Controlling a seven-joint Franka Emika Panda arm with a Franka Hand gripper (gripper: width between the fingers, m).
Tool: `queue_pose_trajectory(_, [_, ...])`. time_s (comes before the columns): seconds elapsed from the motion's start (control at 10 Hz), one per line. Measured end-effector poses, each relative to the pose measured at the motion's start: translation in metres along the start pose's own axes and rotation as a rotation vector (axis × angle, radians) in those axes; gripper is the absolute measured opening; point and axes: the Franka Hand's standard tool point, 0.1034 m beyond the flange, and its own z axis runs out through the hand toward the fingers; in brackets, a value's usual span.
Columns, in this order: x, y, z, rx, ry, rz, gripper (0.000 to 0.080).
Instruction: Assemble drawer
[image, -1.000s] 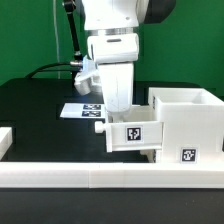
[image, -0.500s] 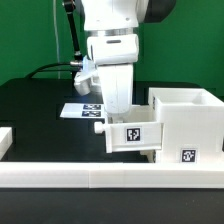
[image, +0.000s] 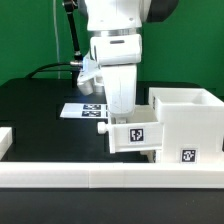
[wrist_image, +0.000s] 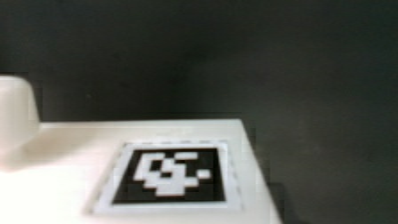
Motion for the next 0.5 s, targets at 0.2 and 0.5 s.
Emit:
queue_pose_trajectory(0.2, [0.0014,-0.0001,0.0002,0.001,0.000,0.012,0.0042])
queue_pose_trajectory(0.5, [0.0057,0.0001,0.0002,0.002,-0.001,0.038,0.0042])
